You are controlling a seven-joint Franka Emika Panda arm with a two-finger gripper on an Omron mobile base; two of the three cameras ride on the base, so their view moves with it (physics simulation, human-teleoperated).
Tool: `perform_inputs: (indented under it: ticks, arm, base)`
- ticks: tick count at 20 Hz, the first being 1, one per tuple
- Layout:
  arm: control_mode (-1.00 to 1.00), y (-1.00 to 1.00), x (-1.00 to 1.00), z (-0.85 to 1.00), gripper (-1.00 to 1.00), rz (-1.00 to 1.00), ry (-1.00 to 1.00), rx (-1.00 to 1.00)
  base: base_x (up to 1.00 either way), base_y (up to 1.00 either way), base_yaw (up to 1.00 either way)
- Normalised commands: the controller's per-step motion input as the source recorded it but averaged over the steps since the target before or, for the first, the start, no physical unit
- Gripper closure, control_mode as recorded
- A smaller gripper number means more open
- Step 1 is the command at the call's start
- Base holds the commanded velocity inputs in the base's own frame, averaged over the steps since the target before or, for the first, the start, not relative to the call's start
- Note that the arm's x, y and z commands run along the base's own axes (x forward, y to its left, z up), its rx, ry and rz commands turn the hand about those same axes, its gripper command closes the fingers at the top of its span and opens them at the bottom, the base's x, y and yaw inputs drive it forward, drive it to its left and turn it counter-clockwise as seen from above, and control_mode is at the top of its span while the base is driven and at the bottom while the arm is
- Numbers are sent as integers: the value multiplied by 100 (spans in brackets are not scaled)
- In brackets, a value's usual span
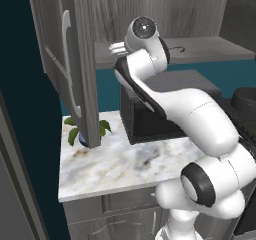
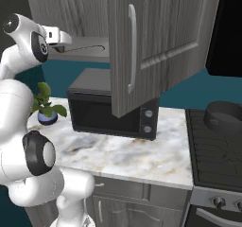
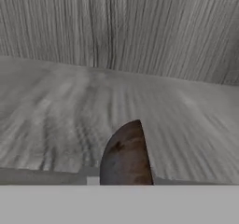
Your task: Open the cabinet and move the ladle to the pot. Then close the cabinet.
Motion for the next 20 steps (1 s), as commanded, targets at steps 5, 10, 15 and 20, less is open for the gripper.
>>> perform_inputs:
  ticks: [5, 10, 15, 20]
  arm:
    - [-100, -26, -100, 16, 100, 4, -2, 0]
    - [-100, -27, -100, 0, 100, 16, 0, -3]
    - [-100, -7, -100, 0, 100, 26, 0, -8]
    - [-100, 0, -90, 0, 100, 17, 0, -6]
  base:
    - [0, 0, 0]
    - [0, 0, 0]
    - [0, 0, 0]
    - [0, 0, 0]
